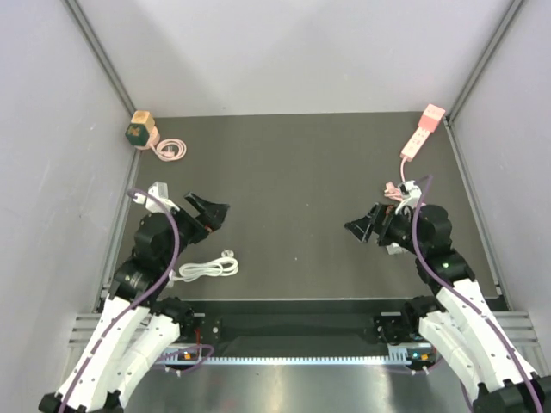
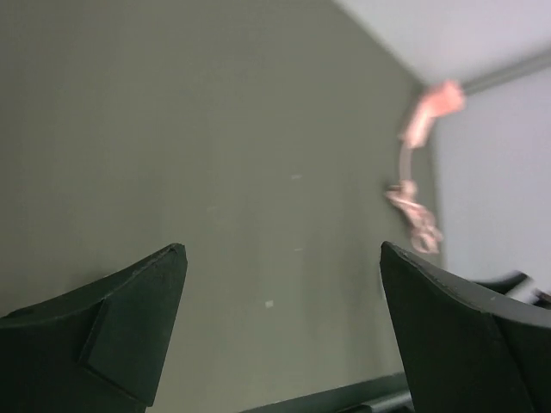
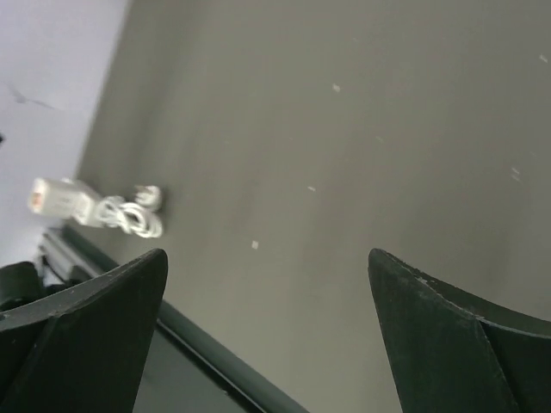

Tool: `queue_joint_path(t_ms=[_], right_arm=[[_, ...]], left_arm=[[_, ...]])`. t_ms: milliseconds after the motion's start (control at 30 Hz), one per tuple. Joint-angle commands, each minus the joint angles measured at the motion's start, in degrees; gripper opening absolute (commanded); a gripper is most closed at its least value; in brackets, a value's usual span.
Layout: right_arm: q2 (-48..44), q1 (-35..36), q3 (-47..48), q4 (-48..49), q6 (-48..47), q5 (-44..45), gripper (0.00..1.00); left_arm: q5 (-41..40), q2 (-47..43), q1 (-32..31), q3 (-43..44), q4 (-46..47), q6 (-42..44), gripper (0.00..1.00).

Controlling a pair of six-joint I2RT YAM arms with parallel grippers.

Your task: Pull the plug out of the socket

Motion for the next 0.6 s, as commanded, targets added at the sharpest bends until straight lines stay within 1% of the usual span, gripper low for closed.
queue_joint_path(t_ms=[0,33,67,100,167,200,233,267,300,333,367,400,433,467,500,533,567], right_arm=[[0.57,-0.58,1.02,-2.60,-4.85,4.67,1.00],[1.18,-0.66,0.76,-0.85,-4.57,1.62,1.00],[1.71,-0.75,0.23,5.70,-4.66,-2.06,1.00],[2.23,-0.75,-0.73,10.20,-4.14,-6.19,1.00],[6.09,0.03,-4.59,21.88,2.95,-13.22,1.00],[11.76,0.82,-5.65,32.46,7.77,-15.17,1.00],[15.13,2.13,-5.23,35.53,8.78,-17.20,1.00],[18.64,6.58,-3.83,36.17,8.44,-17.04,1.00],[24.94,9.33,0.36,33.48,5.13,-16.26,1.00],[27.87,12.40,2.66,32.06,3.18,-13.90,1.00],[30.60,18.09,4.95,30.39,1.34,-12.48,1.00],[33.24,21.01,9.15,29.24,-1.55,-11.08,1.00],[38.14,23.65,11.11,27.75,-2.54,-9.76,1.00],[40.71,28.64,13.21,27.21,-3.42,-8.00,1.00],[45.61,30.95,17.15,26.95,-4.91,-7.38,1.00],[48.09,35.33,18.93,26.86,-5.36,-6.41,1.00],[50.55,37.46,20.86,26.94,-5.88,-6.23,1.00]], left_arm=[[-10.23,3.43,0.09,5.50,-15.44,-0.62,0.98],[-9.98,4.22,0.10,6.38,-17.11,-0.10,0.98],[-9.63,4.32,0.10,7.44,-18.35,2.08,0.98],[-9.36,4.32,0.01,7.62,-18.27,3.15,0.98],[-8.83,3.18,0.10,7.45,-17.92,4.38,0.98],[-10.66,2.48,0.10,7.45,-18.96,3.87,0.98],[-12.25,2.47,0.10,7.62,-20.45,2.99,0.98],[-13.74,2.47,0.10,8.67,-22.12,0.46,0.98],[-15.15,3.08,0.10,9.37,-25.27,-0.44,0.98],[-16.29,3.61,0.10,10.25,-26.52,-0.71,0.98],[-16.57,4.23,0.10,12.09,-27.66,-0.97,0.98],[-17.00,4.84,0.01,13.06,-29.07,-0.97,0.98],[-17.36,6.50,0.09,14.03,-31.69,-0.97,0.98],[-18.40,7.47,0.01,16.22,-33.37,-1.06,0.98],[-19.20,9.31,0.09,17.37,-34.95,-1.15,0.98],[-21.03,10.46,0.01,19.21,-38.45,-1.84,0.98],[-22.44,11.43,0.09,20.10,-40.31,-2.98,0.98]])
